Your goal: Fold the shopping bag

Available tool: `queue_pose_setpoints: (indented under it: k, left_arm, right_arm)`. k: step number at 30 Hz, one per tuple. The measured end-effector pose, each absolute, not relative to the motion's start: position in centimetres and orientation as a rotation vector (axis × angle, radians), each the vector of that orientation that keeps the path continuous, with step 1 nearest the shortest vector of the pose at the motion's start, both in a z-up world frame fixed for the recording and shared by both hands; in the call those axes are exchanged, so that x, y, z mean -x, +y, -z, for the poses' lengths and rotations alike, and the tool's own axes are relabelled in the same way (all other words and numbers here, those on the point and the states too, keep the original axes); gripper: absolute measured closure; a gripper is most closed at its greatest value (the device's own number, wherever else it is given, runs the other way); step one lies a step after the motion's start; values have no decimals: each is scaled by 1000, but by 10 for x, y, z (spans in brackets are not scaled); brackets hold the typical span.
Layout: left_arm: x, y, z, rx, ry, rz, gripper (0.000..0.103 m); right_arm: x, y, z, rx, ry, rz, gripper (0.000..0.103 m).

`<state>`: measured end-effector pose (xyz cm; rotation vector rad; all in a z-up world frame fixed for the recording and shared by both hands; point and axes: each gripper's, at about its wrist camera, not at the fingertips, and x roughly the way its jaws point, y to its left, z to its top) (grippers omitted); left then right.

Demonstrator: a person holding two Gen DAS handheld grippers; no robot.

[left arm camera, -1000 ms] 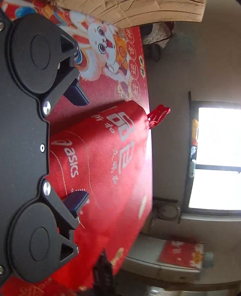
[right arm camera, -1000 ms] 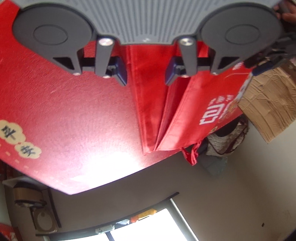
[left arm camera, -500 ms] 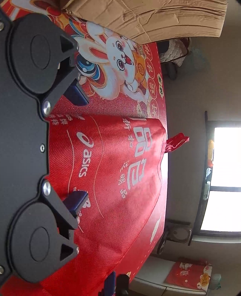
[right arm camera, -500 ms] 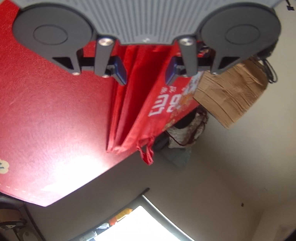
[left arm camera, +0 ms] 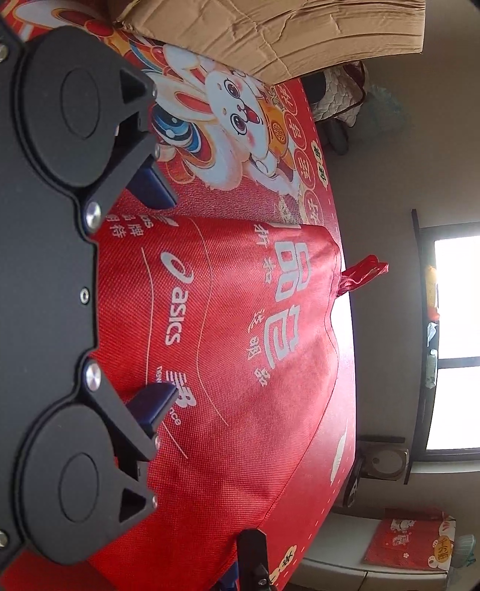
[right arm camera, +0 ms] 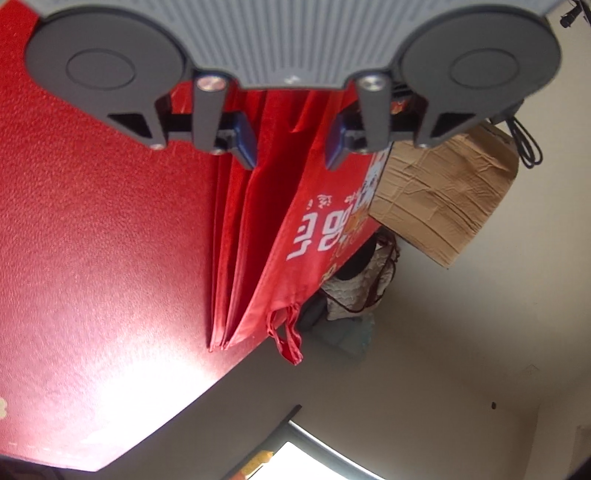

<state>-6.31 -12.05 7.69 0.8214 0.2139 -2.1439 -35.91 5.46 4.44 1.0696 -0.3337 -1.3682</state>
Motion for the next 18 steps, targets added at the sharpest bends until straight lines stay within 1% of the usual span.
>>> queue_pose_setpoints:
  k: [1,3,5,9,10,17,18]
  left_arm:
    - [63,-121,-76,-823,217,2145,1]
    - [63,-122,-76,-825,235,2150,1]
    - [63,-122,-76,-828,247,2156,1]
    - [63,-122,-75,-833,249,2163,1]
    - [63,-122,-74,-834,238,2161,1]
    - [65,-119,-74,-836,218,2157,0]
    - [64,-120,-74,-836,220,2157,0]
  right_arm:
    - [356,55,-46,-1044,-320,1386,94]
    - [350,55,-51,-991,-281,1420,96]
    - [348,57,-55,-953,-288,1420,97]
    - [341,64,-69,-853,-319,1369,97]
    - [341,64,-70,-852,-323,1352,95]
    - [340,46,-53,-986,-272,1355,92]
    - [340,44,-52,-997,-274,1361,90]
